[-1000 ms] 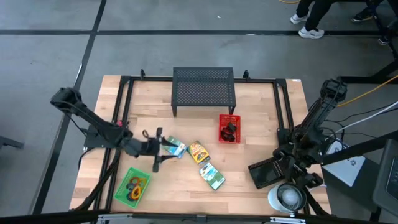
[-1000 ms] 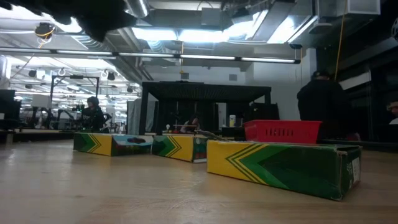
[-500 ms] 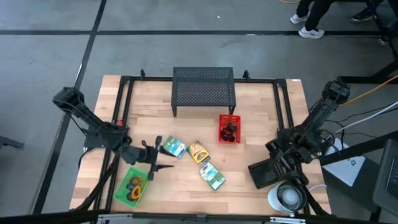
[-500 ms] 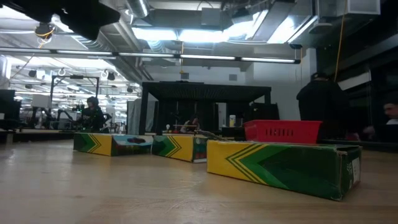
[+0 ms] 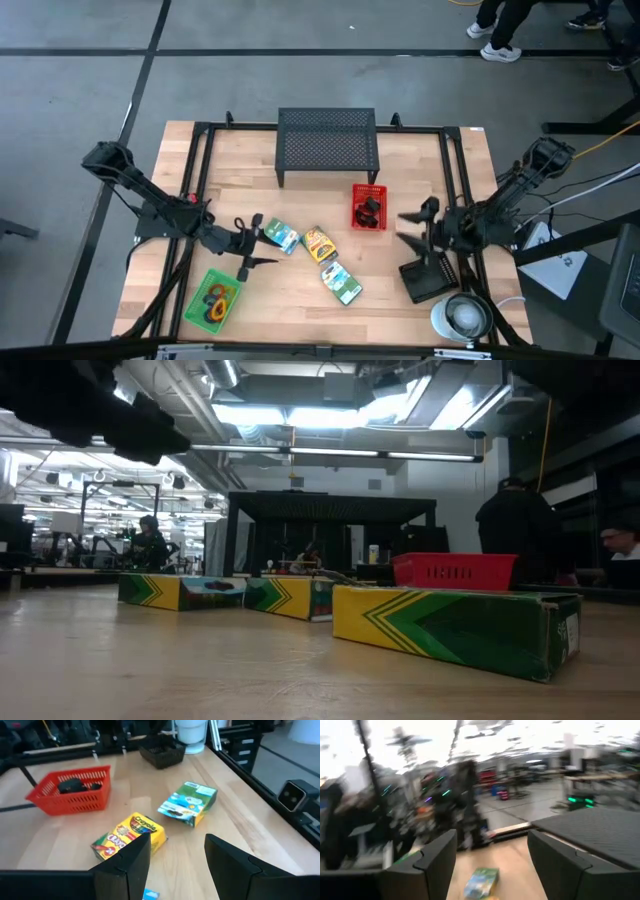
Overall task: Pick & Place Office Desk Supplies
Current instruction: Put the crayon box into the black bin
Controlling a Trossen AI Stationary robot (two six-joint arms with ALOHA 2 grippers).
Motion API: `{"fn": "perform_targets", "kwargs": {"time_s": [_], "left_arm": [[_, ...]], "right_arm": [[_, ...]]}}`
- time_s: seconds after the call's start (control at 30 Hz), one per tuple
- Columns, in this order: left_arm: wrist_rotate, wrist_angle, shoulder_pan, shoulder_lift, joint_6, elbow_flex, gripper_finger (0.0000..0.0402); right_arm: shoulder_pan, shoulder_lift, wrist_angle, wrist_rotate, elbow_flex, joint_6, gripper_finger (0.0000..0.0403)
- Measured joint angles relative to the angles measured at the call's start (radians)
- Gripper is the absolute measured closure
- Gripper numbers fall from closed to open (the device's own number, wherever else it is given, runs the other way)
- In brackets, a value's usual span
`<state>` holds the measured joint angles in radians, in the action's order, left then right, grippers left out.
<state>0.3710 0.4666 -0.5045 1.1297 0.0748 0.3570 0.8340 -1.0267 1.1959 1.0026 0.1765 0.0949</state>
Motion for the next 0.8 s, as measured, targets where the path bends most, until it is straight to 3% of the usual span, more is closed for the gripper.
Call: {"fn": "perform_targets", "kwargs": {"time_s": [0.17,0.3,0.43,0.6,0.7,0.8], "left_arm": [[-0.019,-0.022,0.029,0.000,0.012,-0.020,0.0217],[-0.004,-0.019,0.041,0.000,0.018,-0.043,0.0217],[0.009,-0.018,0.042,0.000,0.051,-0.042,0.0217],[0.188,-0.155,0.043,0.003,0.094,-0.024,0.0217],[0.203,-0.278,0.039,0.019,0.112,0.030,0.0217],[0.248,-0.344,0.014,0.082,0.125,0.093,0.0217]], "right_arm": [[-0.110,-0.013,-0.111,0.013,0.078,-0.103,0.0159],[-0.160,-0.025,-0.207,0.140,0.115,-0.206,0.0159],[-0.167,-0.027,-0.294,0.188,0.117,-0.368,0.0159],[-0.171,-0.034,-0.383,0.092,0.116,-0.517,0.0159],[-0.183,-0.038,-0.380,0.009,0.116,-0.552,0.0159],[-0.200,-0.040,-0.382,0.020,0.116,-0.586,0.0159]]}}
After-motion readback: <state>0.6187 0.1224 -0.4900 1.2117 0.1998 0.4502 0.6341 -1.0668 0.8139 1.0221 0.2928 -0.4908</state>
